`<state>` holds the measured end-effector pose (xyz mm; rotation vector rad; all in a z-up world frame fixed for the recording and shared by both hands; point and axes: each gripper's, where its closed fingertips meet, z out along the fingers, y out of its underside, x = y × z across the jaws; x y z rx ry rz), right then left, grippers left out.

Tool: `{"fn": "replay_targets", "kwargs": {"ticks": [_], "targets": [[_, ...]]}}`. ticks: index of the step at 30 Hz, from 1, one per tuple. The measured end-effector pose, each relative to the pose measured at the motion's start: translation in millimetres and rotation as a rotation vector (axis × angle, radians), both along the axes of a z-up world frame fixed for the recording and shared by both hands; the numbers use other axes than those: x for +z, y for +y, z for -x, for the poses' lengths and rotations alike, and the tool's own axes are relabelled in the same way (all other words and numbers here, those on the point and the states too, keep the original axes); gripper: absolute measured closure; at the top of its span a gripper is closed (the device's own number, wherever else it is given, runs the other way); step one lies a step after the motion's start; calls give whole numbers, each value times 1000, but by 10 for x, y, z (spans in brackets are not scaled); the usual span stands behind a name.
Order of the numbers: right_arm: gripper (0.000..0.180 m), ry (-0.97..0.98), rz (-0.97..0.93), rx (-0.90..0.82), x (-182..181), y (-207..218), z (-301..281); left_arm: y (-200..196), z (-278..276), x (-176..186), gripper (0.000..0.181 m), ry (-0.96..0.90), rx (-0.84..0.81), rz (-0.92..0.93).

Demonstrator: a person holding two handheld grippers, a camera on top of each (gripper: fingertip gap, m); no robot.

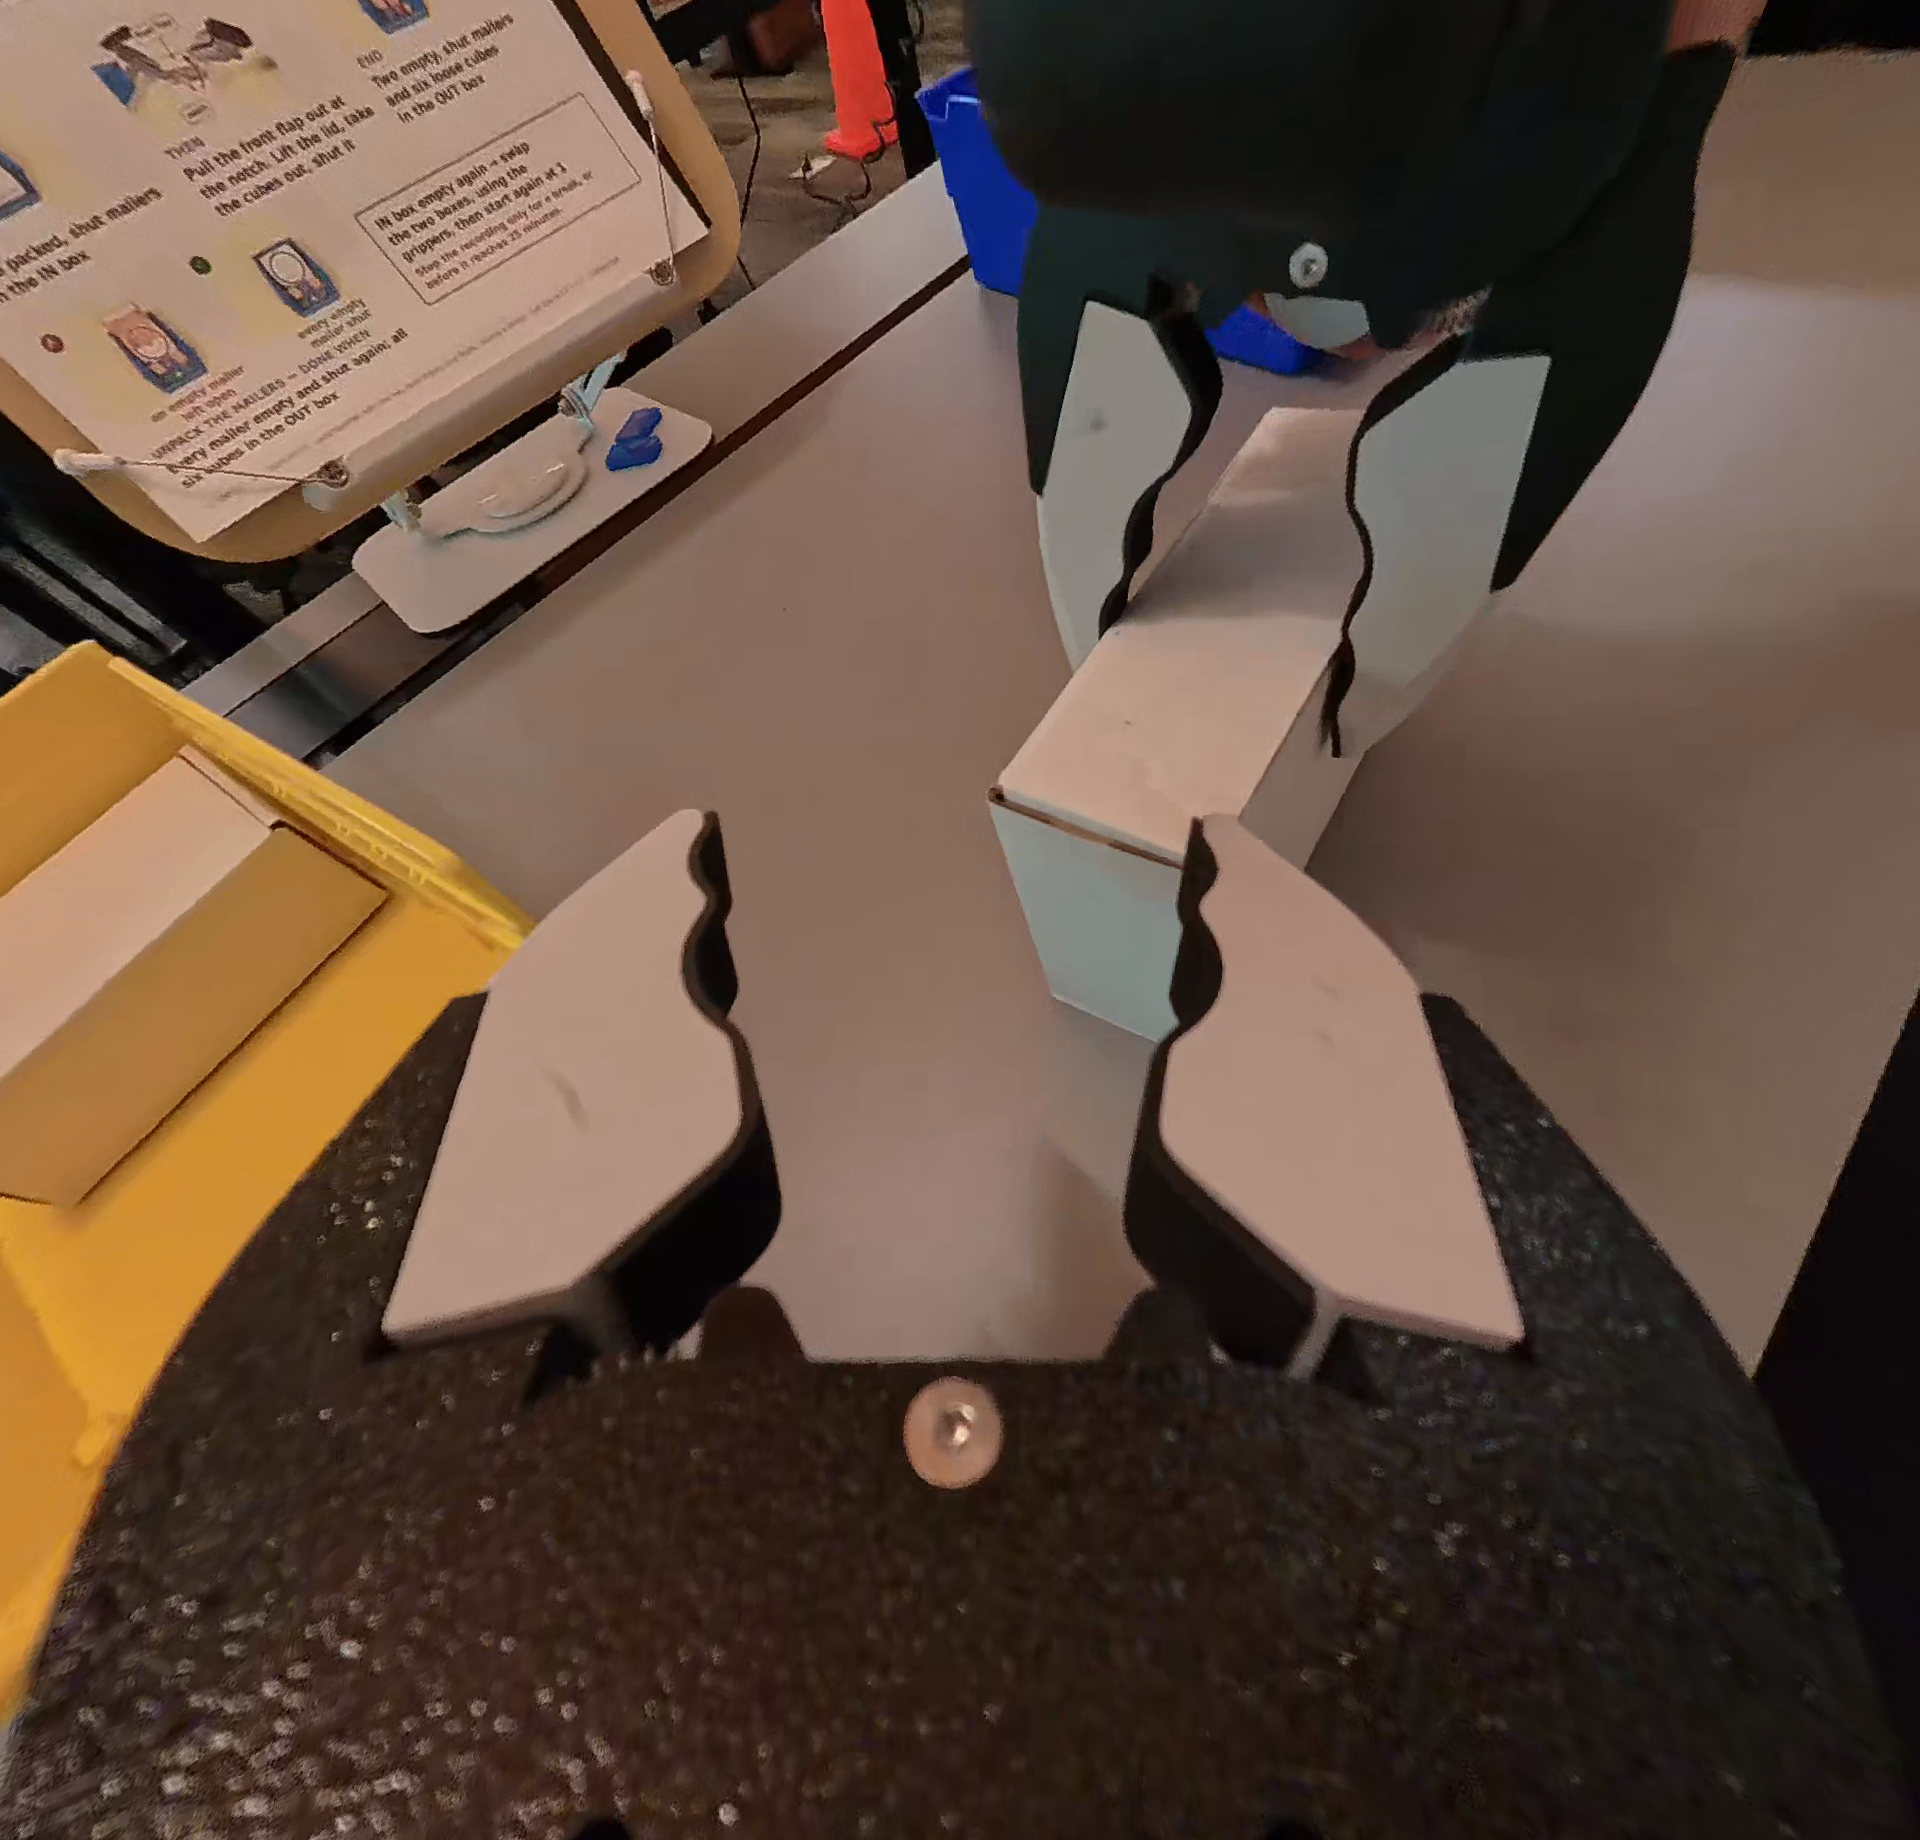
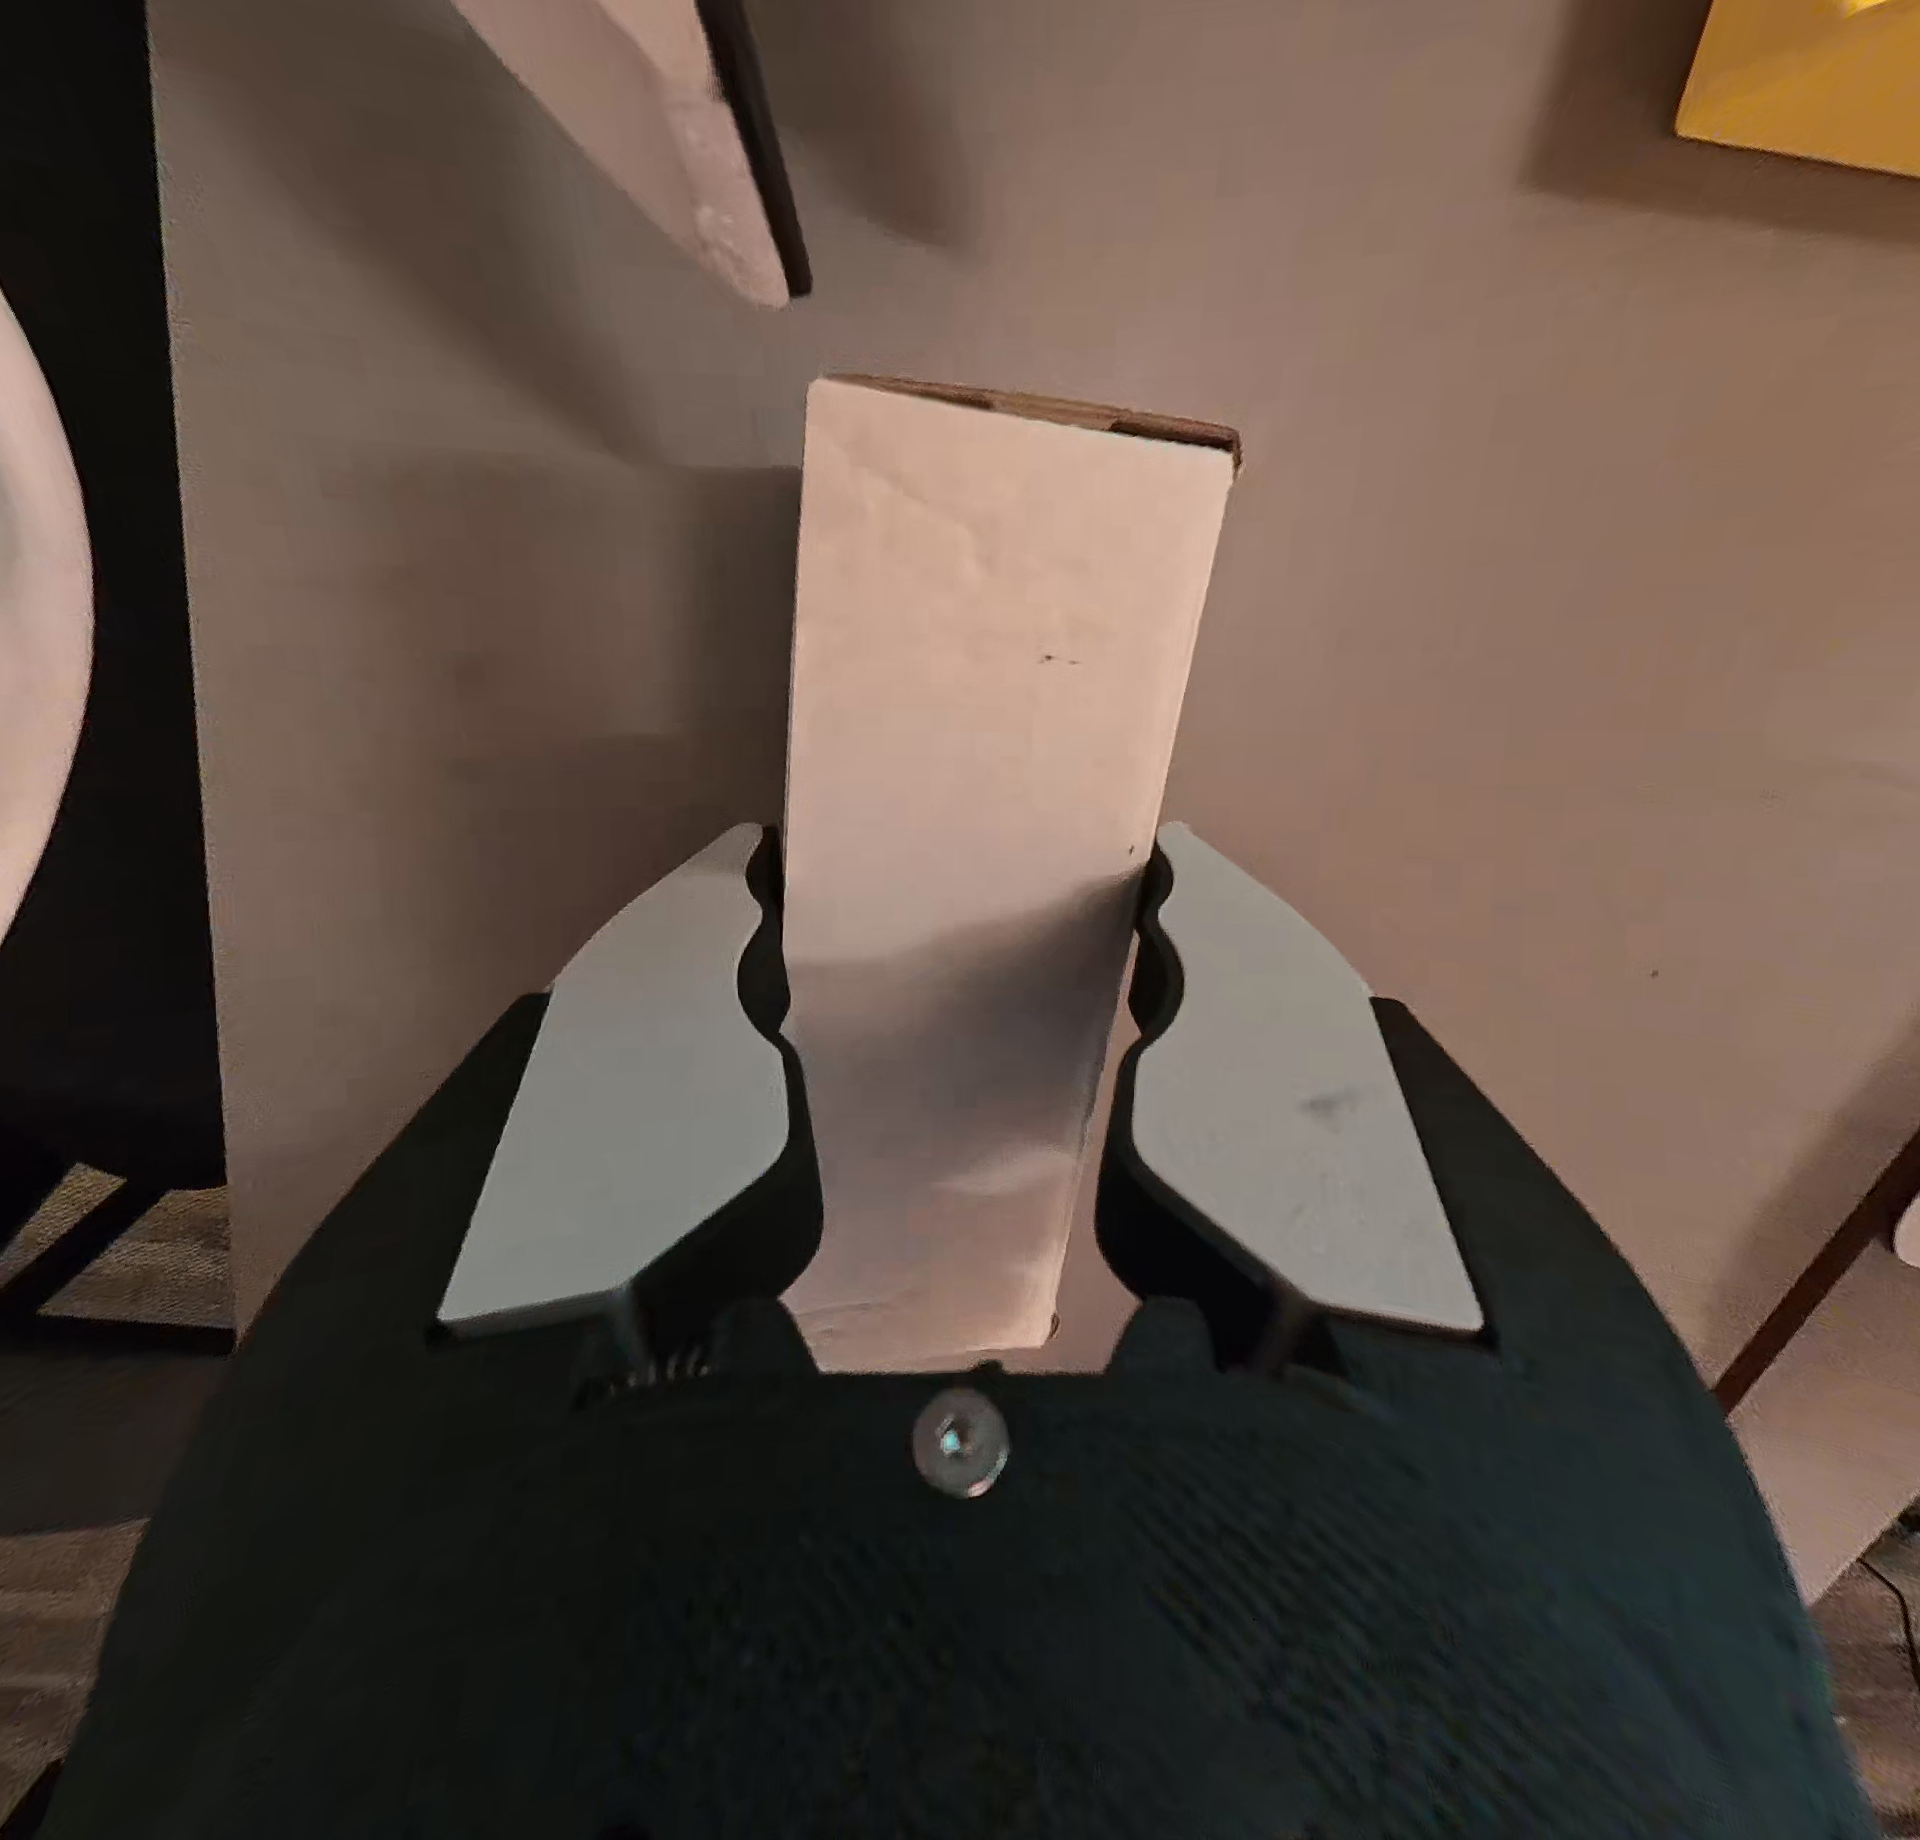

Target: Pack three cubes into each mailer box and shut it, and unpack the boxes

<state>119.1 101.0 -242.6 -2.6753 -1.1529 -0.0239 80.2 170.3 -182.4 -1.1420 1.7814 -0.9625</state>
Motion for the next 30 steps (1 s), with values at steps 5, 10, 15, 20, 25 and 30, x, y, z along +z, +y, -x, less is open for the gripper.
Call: {"fn": "replay_targets", "kwargs": {"ticks": [5, 10, 15, 20, 25, 30], "targets": [[115, -141, 0, -3, 224, -320, -299, 78, 9, -18, 104, 6, 29, -14], [115, -443, -209, -215, 1232, -734, -1329, 152, 27, -39, 107, 11, 45, -57], [116, -825, -259, -497, 1843, -1410, -2713, 119, -36, -64, 111, 7, 38, -5], [116, -944, -293, -652, 1387, -1810, -3750, 131, -55, -159, 112, 33, 43, -43], [116, -1111, -248, -641, 843, -1949, -4238, 208, -86, -308, 114, 69, 65, -37], [116, -1170, -277, -591, 463, -1895, -4496, 207, -157, -487, 114, 123, 69, -17]]}}
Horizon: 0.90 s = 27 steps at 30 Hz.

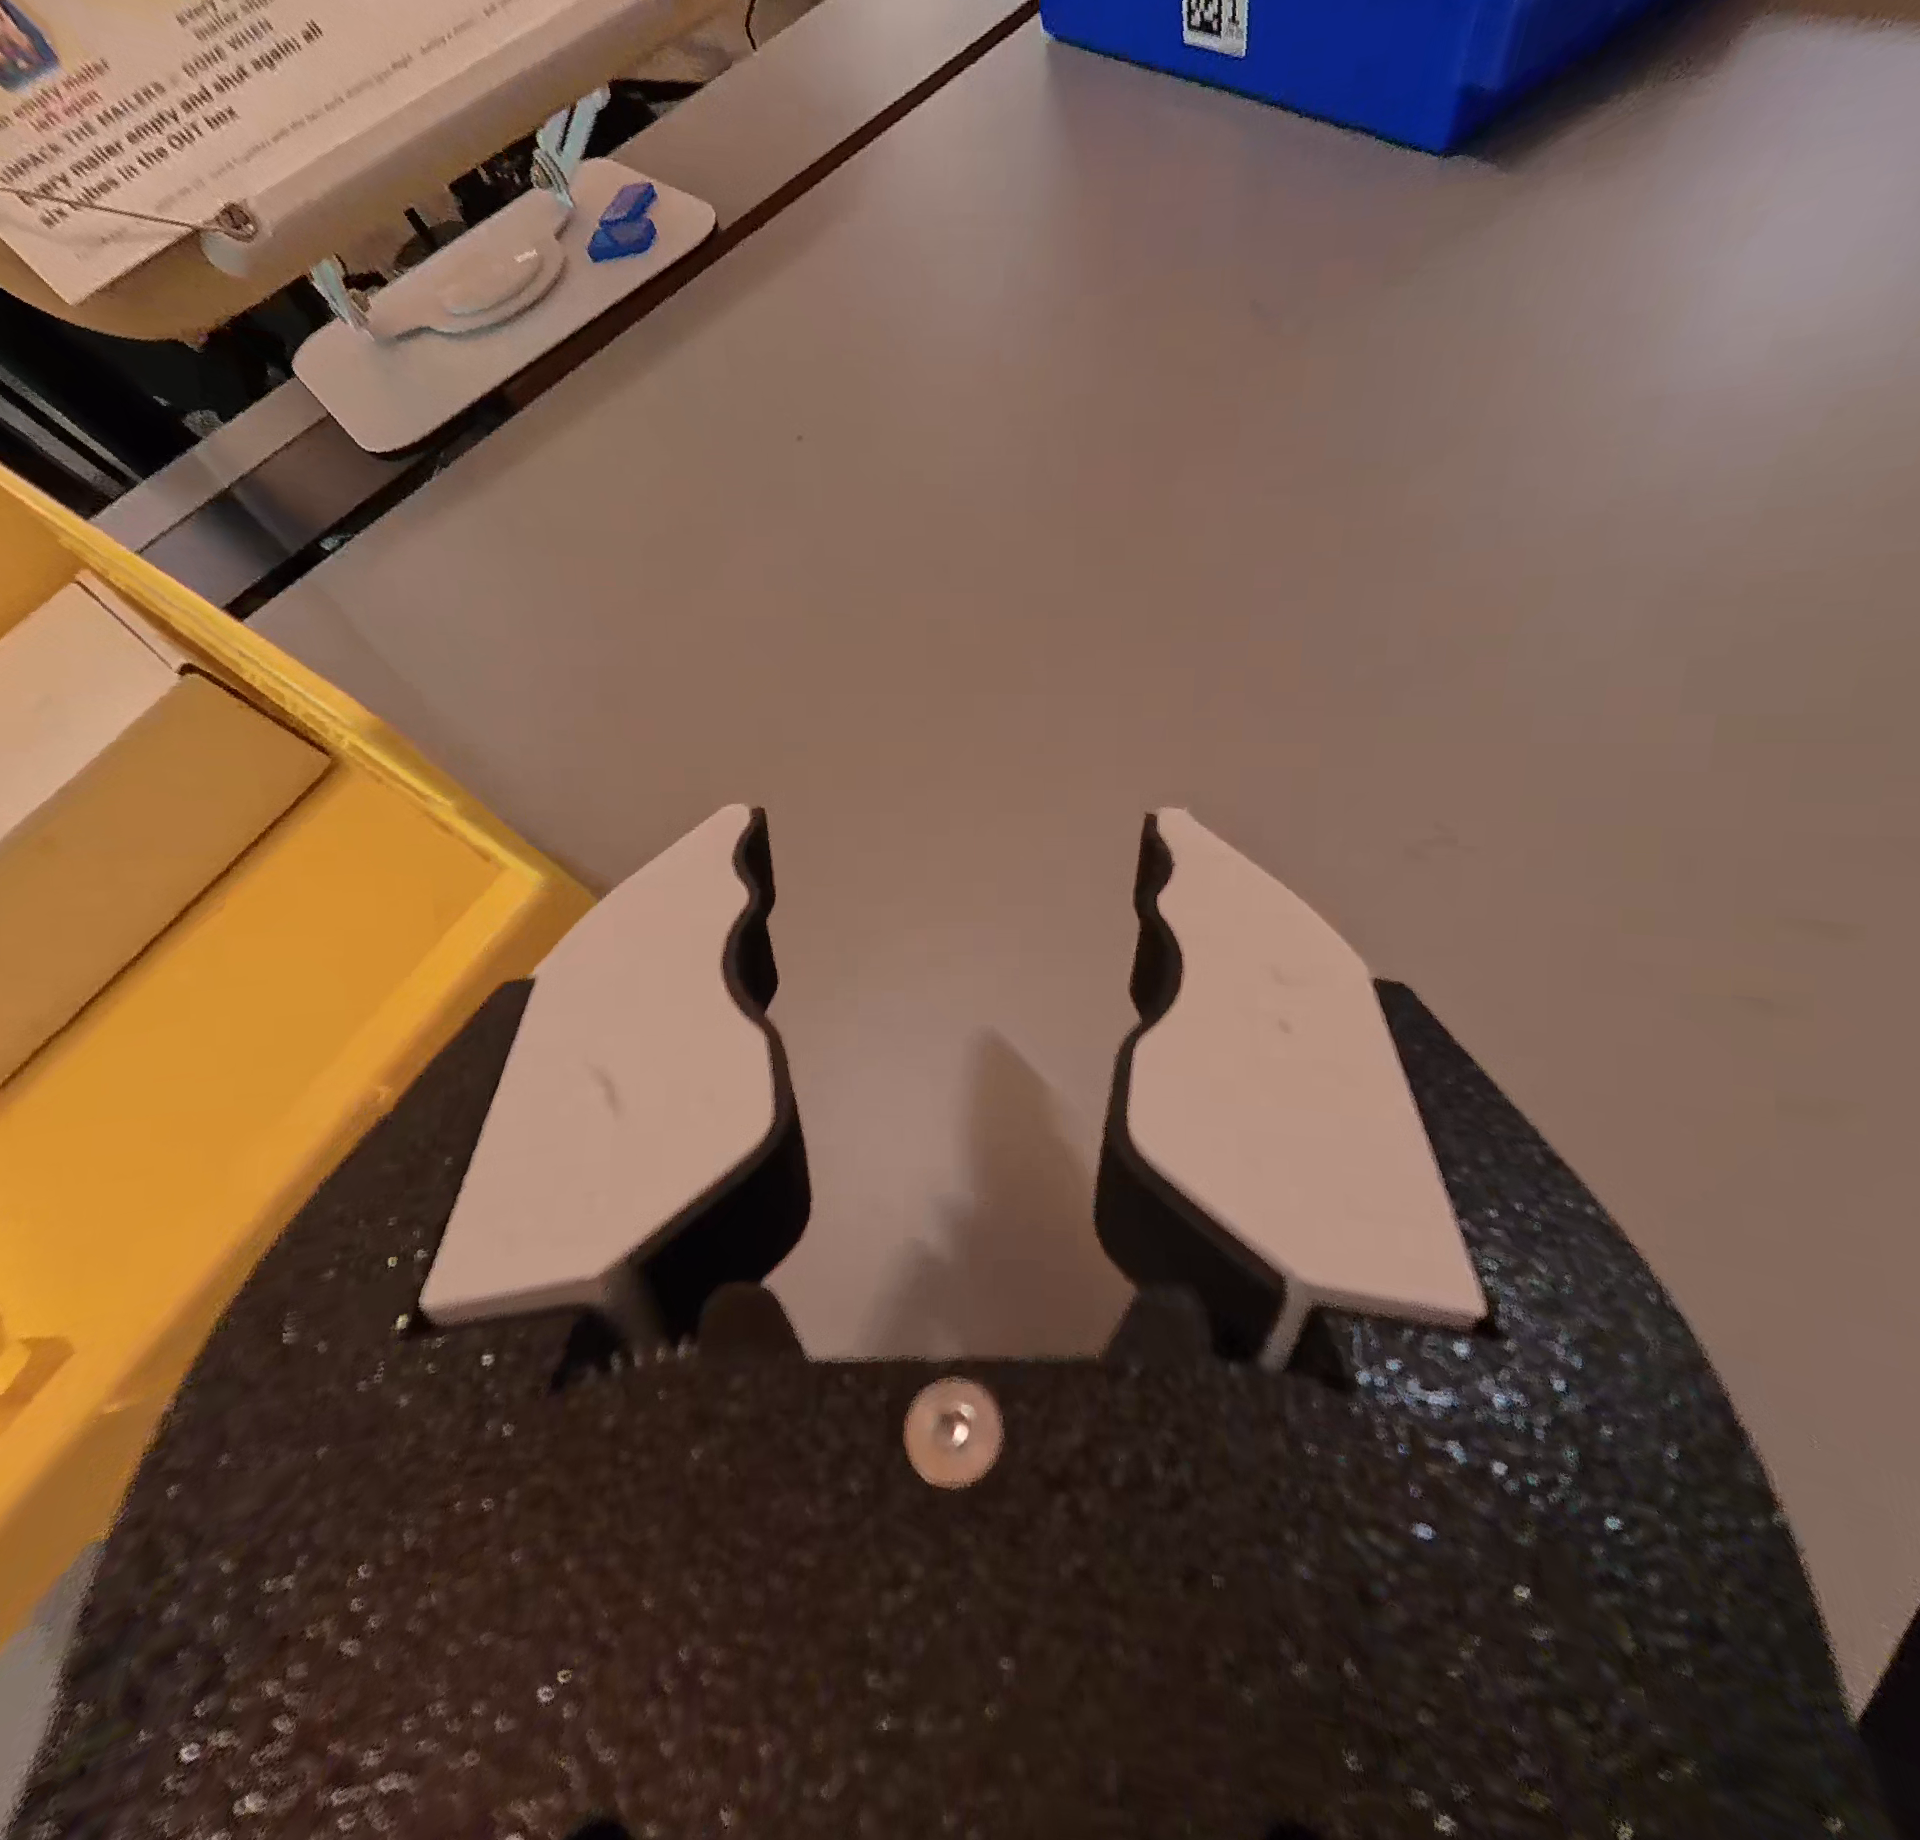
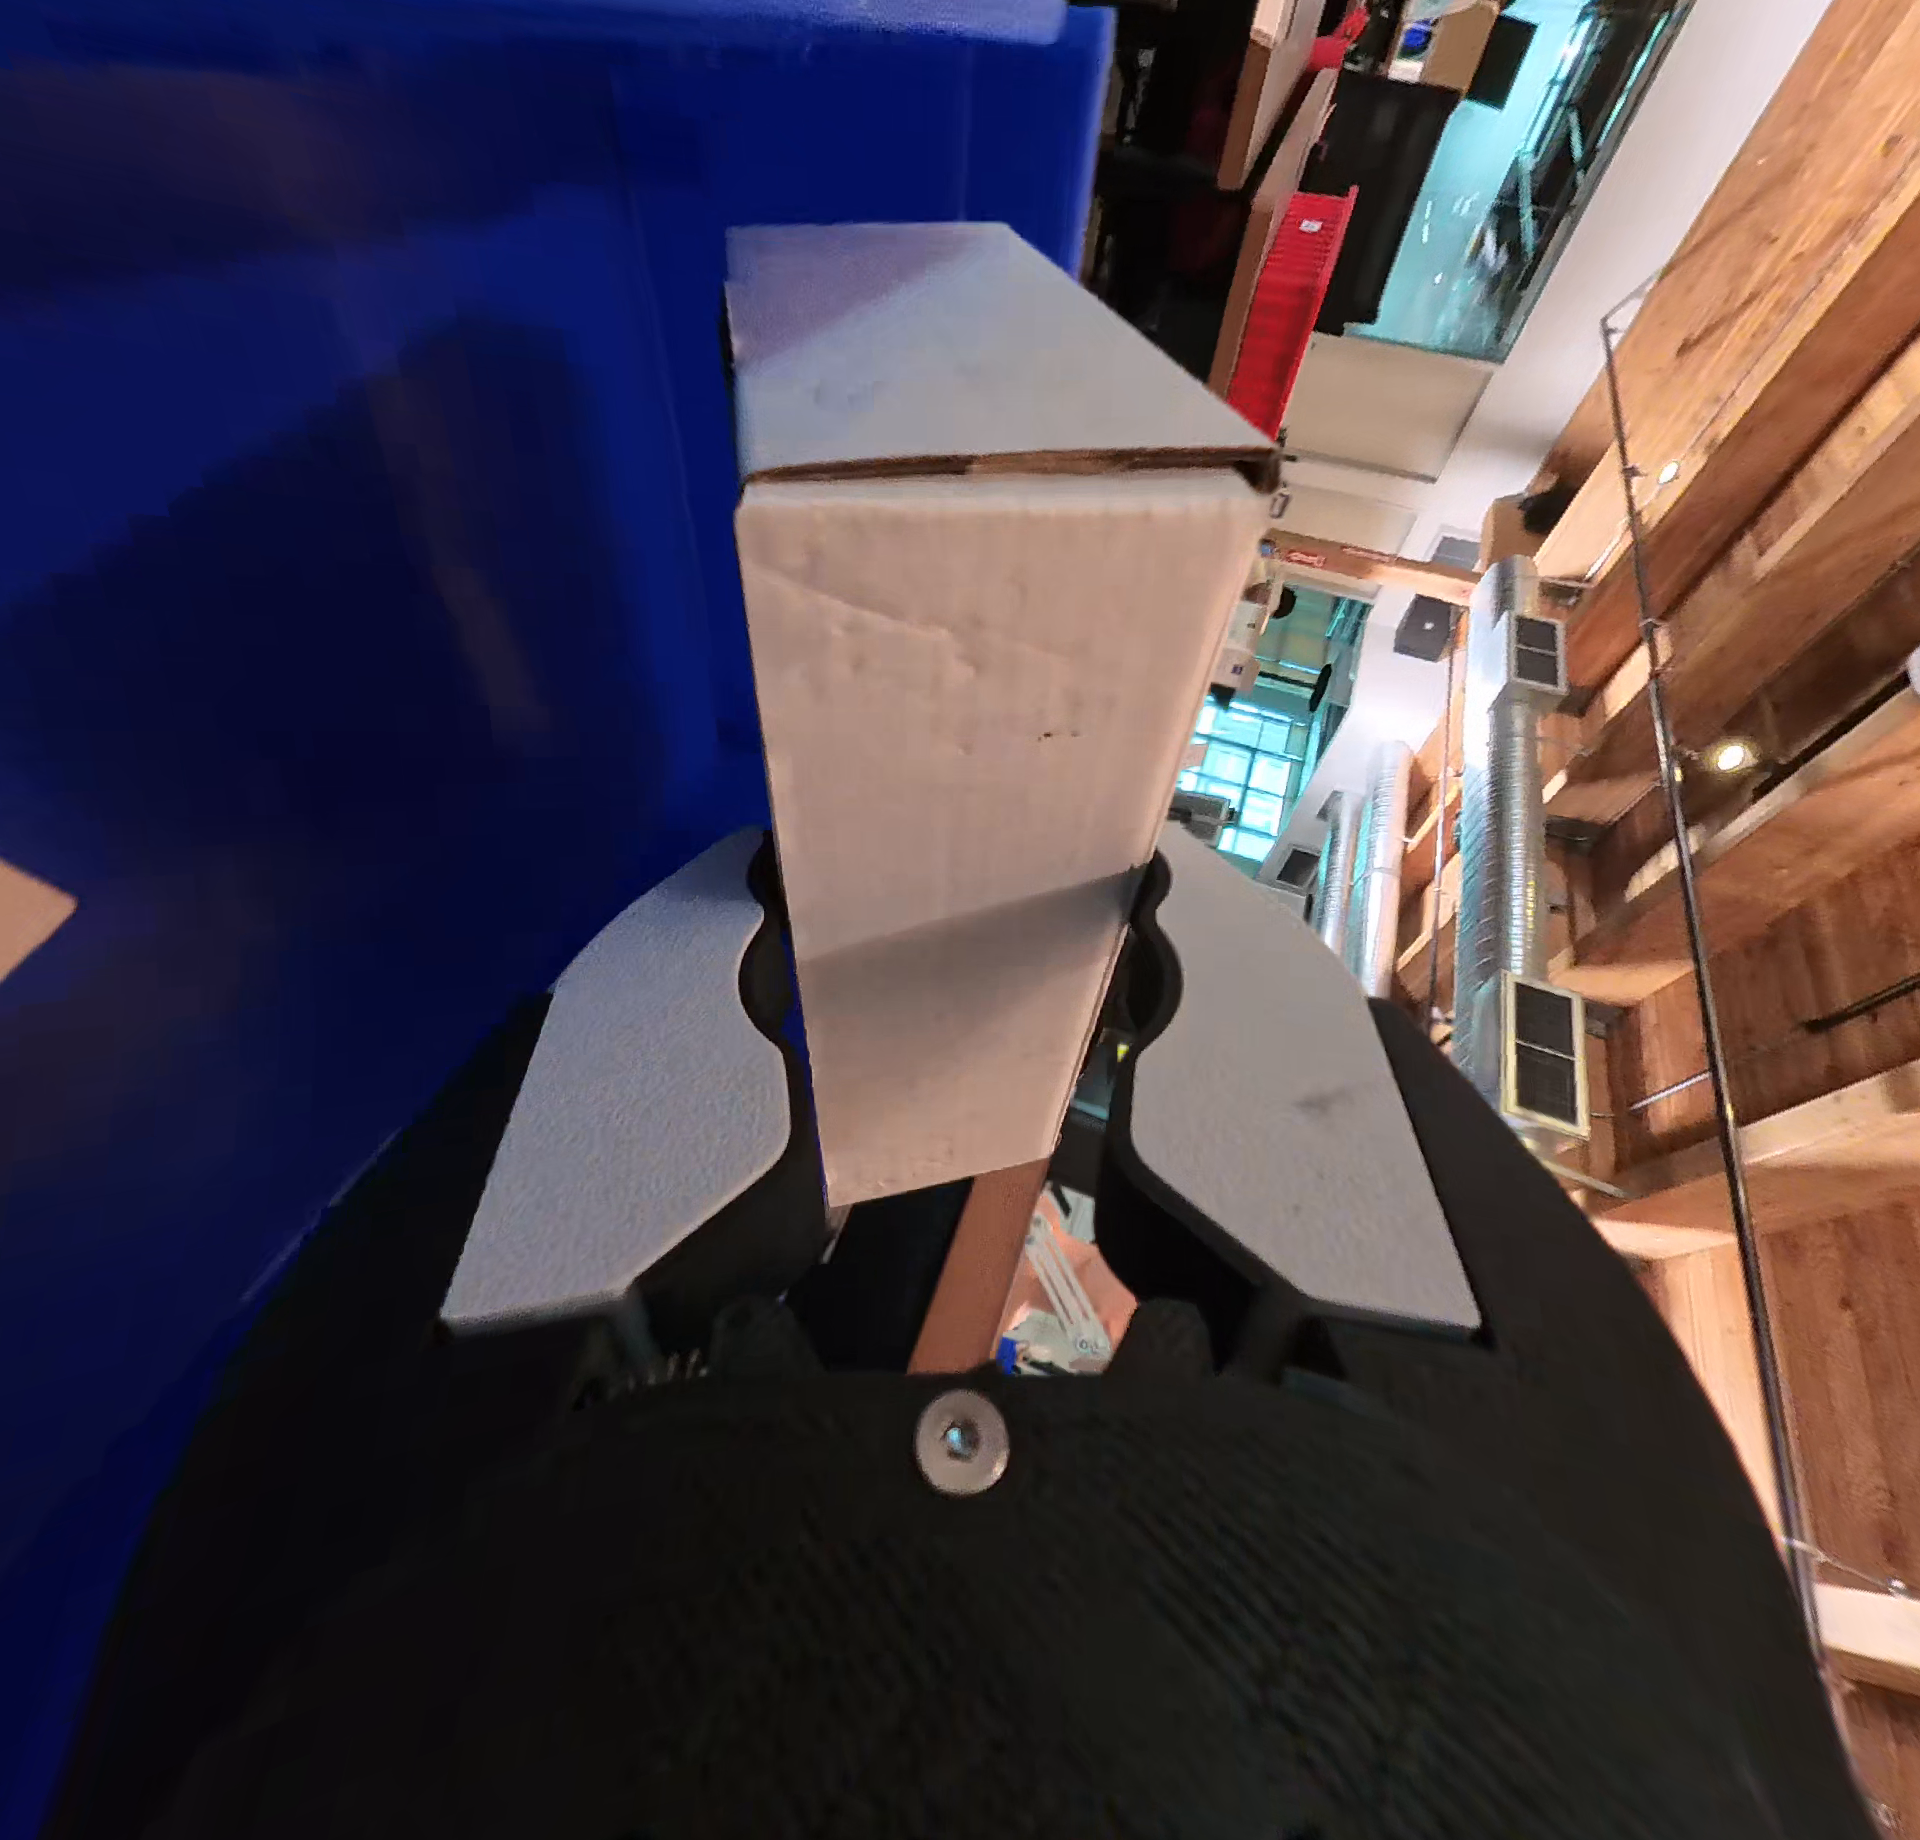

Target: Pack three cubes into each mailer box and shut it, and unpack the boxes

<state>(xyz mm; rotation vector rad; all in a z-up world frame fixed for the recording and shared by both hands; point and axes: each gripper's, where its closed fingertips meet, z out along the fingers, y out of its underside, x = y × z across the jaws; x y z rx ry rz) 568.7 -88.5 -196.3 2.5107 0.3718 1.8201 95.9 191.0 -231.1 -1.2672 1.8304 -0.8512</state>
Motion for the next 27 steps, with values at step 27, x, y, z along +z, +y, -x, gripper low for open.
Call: {"fn": "replay_targets", "kwargs": {"ticks": [27], "targets": [[73, 594, -506, 114, -367, -134, 703, 1774, -389, 520, 77, 270, -37, -414]]}}
